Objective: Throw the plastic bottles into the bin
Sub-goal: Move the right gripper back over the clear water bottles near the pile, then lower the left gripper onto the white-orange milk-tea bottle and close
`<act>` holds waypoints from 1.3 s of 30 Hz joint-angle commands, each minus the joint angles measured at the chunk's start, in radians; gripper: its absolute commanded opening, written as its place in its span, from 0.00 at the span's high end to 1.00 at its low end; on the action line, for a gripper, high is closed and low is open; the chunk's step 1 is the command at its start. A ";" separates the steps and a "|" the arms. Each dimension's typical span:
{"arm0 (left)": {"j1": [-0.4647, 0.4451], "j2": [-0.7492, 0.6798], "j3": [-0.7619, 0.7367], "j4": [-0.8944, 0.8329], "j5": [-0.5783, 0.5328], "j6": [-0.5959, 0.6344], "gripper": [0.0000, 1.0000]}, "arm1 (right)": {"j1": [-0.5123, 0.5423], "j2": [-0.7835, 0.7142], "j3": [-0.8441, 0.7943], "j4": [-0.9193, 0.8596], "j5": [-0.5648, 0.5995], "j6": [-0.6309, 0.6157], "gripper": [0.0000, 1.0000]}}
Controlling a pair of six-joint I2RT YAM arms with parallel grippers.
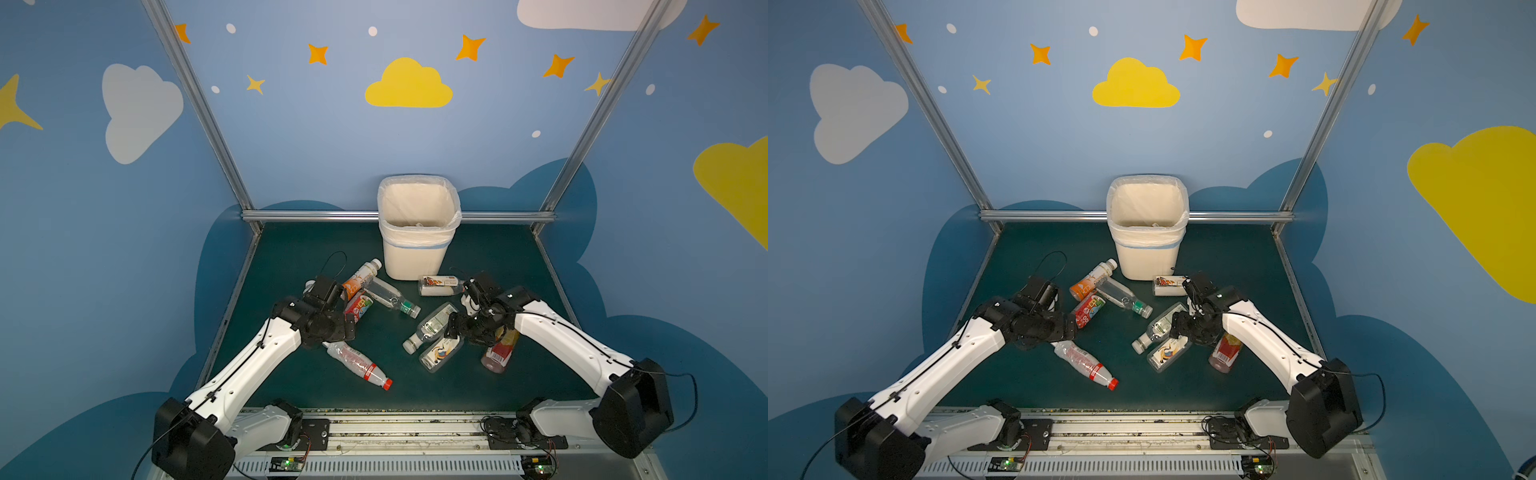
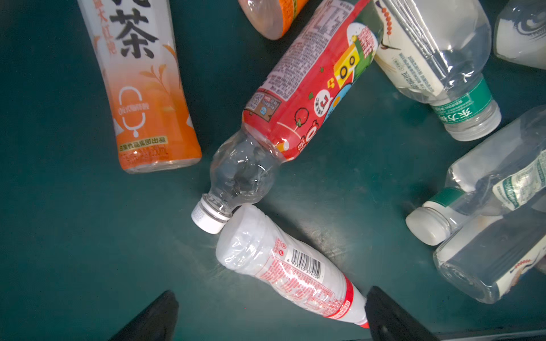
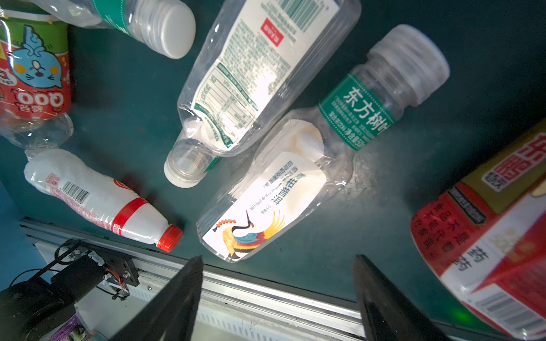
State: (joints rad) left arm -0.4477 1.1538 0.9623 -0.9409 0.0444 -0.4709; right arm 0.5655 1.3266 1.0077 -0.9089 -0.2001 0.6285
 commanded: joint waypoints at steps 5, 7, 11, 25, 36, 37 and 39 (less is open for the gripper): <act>0.023 0.011 0.047 -0.023 -0.098 -0.060 0.01 | 0.020 0.021 0.008 0.021 -0.014 -0.009 0.20; 0.066 0.047 0.082 -0.035 -0.092 -0.062 0.01 | 0.026 0.030 0.018 0.019 -0.015 -0.014 0.21; 0.163 0.126 0.140 -0.042 -0.076 -0.033 0.04 | 0.037 0.036 0.026 0.019 -0.013 -0.017 0.21; 0.427 0.501 0.340 -0.029 0.050 0.128 0.27 | 0.042 -0.037 0.003 -0.016 0.044 -0.018 0.21; 0.430 0.652 0.355 0.035 0.039 0.164 0.25 | 0.039 -0.051 0.003 -0.027 0.055 -0.014 0.21; 0.430 0.657 0.356 0.038 0.037 0.167 0.25 | 0.038 -0.048 0.006 -0.028 0.056 -0.015 0.21; 0.430 0.664 0.357 0.044 0.027 0.172 0.25 | 0.038 -0.043 0.009 -0.030 0.057 -0.015 0.21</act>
State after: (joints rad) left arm -0.0181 1.8072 1.2972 -0.9062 0.0834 -0.3233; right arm 0.6041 1.2854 1.0096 -0.9077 -0.1574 0.6132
